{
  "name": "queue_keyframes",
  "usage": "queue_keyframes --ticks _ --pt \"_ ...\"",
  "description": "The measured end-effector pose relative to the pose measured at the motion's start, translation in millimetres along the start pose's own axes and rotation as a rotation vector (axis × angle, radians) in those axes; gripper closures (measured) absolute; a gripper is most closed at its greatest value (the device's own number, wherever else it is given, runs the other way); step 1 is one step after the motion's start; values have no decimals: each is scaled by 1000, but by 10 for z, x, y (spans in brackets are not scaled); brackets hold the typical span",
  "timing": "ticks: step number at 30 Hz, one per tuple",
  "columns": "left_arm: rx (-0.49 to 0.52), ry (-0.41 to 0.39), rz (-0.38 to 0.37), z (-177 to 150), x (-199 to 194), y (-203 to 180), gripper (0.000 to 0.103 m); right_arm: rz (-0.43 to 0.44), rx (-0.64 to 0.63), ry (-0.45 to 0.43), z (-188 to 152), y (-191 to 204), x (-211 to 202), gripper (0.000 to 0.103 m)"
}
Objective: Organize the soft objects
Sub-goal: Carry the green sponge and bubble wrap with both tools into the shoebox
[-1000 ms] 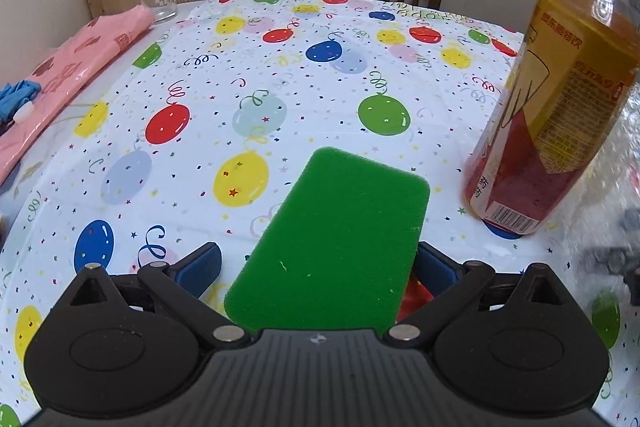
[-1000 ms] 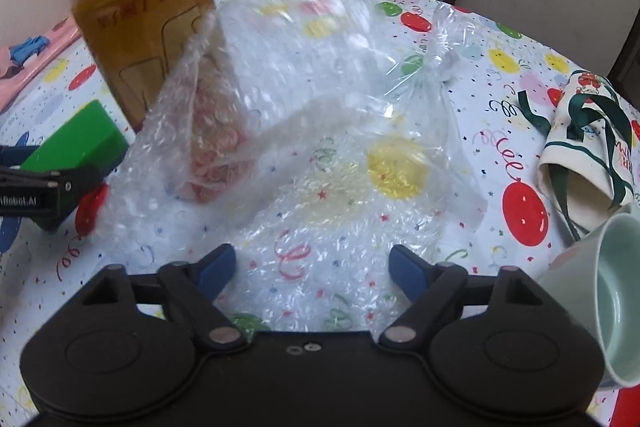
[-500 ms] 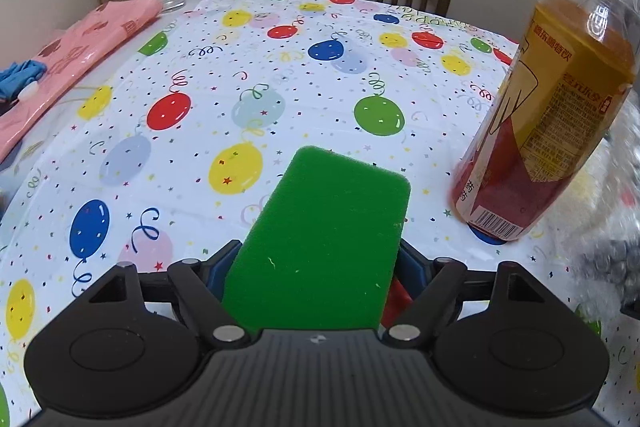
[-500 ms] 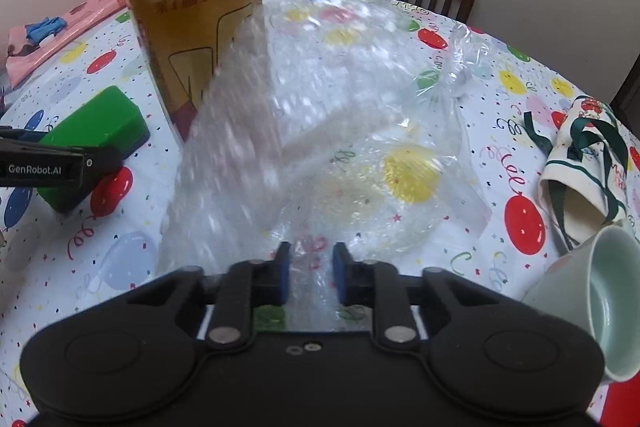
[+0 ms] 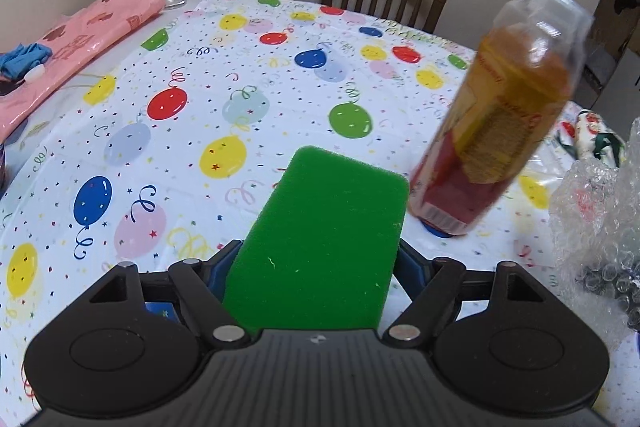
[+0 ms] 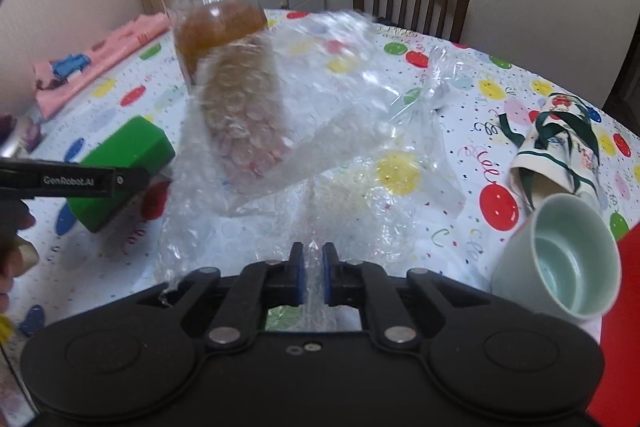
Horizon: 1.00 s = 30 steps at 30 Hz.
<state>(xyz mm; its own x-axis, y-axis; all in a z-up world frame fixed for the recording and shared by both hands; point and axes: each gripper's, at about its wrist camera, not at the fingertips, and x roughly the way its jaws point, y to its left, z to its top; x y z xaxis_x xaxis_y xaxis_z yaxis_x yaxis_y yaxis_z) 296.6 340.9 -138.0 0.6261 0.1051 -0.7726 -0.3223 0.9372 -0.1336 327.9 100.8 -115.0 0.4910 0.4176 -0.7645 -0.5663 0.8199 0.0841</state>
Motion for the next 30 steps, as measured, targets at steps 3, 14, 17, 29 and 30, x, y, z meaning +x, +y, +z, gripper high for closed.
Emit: queue_keyframes --ticks 3,14,17,29,30 --pt "-7 -5 -17 -13 -122 -47 24 15 21 -19 -16 -30 -169 95" --pt "40 -35 -111 -49 -665 -469 24 49 114 -115 -77 -288 -932 95" --pt "67 -35 -146 -62 -805 -644 24 46 144 -143 -116 -410 -1154 95" --pt "168 -72 -246 -124 -1266 -1591 24 13 238 -230 -448 -1089 -1812 95" --pt "179 -77 -247 -140 -1299 -1693 24 13 243 -234 -475 -1164 -1859 95"
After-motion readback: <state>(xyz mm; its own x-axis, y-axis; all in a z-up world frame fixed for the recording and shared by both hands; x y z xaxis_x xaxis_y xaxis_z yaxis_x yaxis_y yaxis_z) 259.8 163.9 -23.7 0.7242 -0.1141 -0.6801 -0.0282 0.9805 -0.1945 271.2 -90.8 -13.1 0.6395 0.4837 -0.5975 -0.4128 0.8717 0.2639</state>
